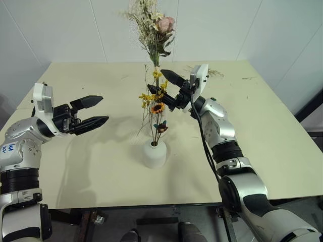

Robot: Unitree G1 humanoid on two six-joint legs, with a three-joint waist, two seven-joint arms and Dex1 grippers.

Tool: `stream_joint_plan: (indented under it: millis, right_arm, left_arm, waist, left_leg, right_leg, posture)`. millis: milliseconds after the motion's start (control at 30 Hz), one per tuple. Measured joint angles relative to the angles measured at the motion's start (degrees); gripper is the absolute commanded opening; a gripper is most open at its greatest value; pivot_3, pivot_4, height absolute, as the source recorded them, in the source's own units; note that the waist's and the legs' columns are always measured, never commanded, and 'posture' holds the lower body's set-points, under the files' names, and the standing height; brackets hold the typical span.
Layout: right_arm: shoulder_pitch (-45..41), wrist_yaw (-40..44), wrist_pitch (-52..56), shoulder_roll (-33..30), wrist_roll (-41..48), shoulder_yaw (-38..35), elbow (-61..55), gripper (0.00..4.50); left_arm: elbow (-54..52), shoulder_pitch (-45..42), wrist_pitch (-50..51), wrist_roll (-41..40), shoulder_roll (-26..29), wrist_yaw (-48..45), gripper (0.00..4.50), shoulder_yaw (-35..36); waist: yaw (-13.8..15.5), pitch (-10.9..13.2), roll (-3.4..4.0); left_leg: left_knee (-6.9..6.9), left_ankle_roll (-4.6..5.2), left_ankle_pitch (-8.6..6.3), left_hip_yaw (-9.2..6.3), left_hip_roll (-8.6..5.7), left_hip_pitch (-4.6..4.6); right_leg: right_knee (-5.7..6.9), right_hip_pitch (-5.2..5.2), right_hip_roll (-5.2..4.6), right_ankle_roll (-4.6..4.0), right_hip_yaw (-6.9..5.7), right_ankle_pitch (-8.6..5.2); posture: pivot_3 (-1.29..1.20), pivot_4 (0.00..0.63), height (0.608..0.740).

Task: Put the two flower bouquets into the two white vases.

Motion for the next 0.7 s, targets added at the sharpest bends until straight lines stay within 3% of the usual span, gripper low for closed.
stream_joint_plan:
  millis: [500, 700]
  right_arm:
    - [0.1, -0.5, 1.9, -2.6, -1.3, 0.3, -1.7, 4.46]
    - [-2.0, -3.3, 11.1, -6.4, -4.8, 2.7, -1.6, 4.46]
  left_arm:
    - [0.4, -1.2, -0.6, 0.1, -0.2, -0.1, 4.50, -0.1]
    - [0.6, -1.9, -0.9, 0.1, -0.2, -0.1, 4.50, -0.3]
  waist:
    - [0.0, 0.0, 0.00]
    - [0.0, 0.0, 0.00]
  left_leg:
    - [0.00, 0.00, 0.01, 0.00, 0.00, 0.00]
    - [-0.01, 0.00, 0.02, 0.00, 0.00, 0.00]
  right_leg:
    - [0.00, 0.00, 0.00, 0.00, 0.00, 0.00]
    - [0.00, -0.02, 0.00, -0.01, 0.00, 0.00]
  posture:
    - [0.00, 0.150, 0.740]
    - [0.00, 0.150, 0.740]
